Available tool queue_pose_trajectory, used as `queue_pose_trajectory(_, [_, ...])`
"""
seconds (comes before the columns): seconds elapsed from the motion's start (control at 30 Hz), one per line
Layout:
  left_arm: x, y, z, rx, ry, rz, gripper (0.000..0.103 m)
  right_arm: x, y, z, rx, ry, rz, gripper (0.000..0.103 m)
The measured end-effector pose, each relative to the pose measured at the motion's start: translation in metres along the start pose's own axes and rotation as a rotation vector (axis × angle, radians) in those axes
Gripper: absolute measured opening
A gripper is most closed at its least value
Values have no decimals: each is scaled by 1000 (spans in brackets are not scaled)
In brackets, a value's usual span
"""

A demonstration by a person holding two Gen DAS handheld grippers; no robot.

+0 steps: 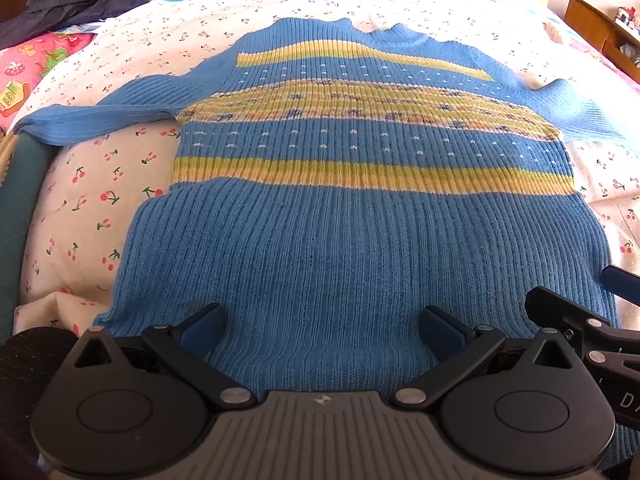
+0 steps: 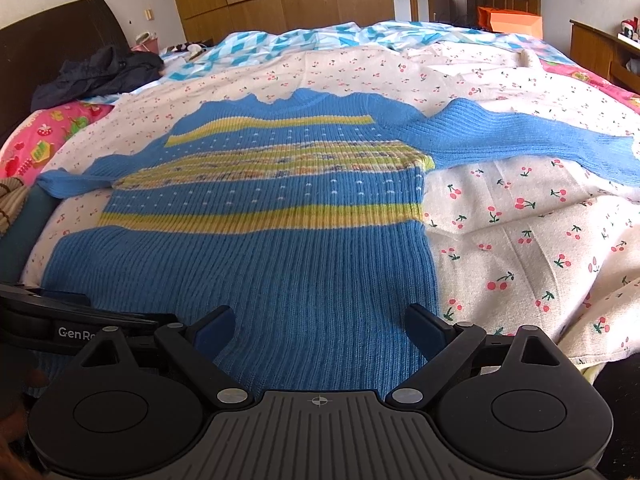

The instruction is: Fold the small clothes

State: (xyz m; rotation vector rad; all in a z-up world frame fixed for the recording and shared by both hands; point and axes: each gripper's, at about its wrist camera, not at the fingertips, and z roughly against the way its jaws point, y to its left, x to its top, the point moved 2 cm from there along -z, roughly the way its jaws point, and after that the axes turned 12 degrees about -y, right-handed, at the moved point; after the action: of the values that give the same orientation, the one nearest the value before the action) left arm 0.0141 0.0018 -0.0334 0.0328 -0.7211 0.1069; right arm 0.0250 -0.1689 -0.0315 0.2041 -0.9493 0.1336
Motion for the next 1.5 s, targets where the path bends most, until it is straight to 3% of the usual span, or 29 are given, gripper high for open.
queue_pose_trajectory(1.13, [1, 0, 17, 24, -59, -9, 103, 7, -2, 13, 9, -76, -7, 91])
queue_pose_trajectory(1.37, [10, -7, 35, -14, -109, -16, 103, 25, -29, 22, -33, -146, -106, 89])
queue_pose_trajectory(1.5, [25, -21, 43, -37, -164, -62, 103, 38, -63, 18, -74, -163, -228, 82])
